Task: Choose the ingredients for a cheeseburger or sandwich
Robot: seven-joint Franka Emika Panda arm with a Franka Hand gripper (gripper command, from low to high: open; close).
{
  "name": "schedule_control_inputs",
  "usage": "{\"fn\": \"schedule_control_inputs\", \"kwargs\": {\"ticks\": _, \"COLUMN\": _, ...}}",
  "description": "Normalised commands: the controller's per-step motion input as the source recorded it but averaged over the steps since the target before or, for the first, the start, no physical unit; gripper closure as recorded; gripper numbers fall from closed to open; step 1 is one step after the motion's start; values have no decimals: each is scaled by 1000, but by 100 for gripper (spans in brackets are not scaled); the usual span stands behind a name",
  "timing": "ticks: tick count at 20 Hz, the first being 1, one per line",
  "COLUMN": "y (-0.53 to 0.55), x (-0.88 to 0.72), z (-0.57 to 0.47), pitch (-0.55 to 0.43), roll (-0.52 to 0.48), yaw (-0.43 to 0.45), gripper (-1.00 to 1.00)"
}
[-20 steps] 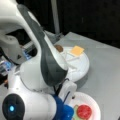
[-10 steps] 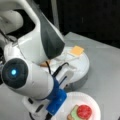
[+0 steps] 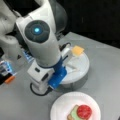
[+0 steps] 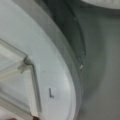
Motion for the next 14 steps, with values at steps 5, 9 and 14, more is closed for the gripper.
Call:
{"fn": "schedule_control_inputs", "kwargs": {"ticks": 5, "y": 500, "x": -594, "z": -147, "pitch": -232, "roll": -290, "yaw": -16, "gripper": -100}}
{"fn": "schedule_control_inputs", "kwargs": {"ticks": 9, "y": 412, "x": -433, "z": -130, "pitch": -221, "roll": -222, "yaw": -11, "gripper": -100}}
{"fn": "schedule_control_inputs", "kwargs": {"ticks": 14, "y": 363, "x": -325, "z": -123, "pitch": -203, "roll": -155, "yaw": 13, "gripper": -100}}
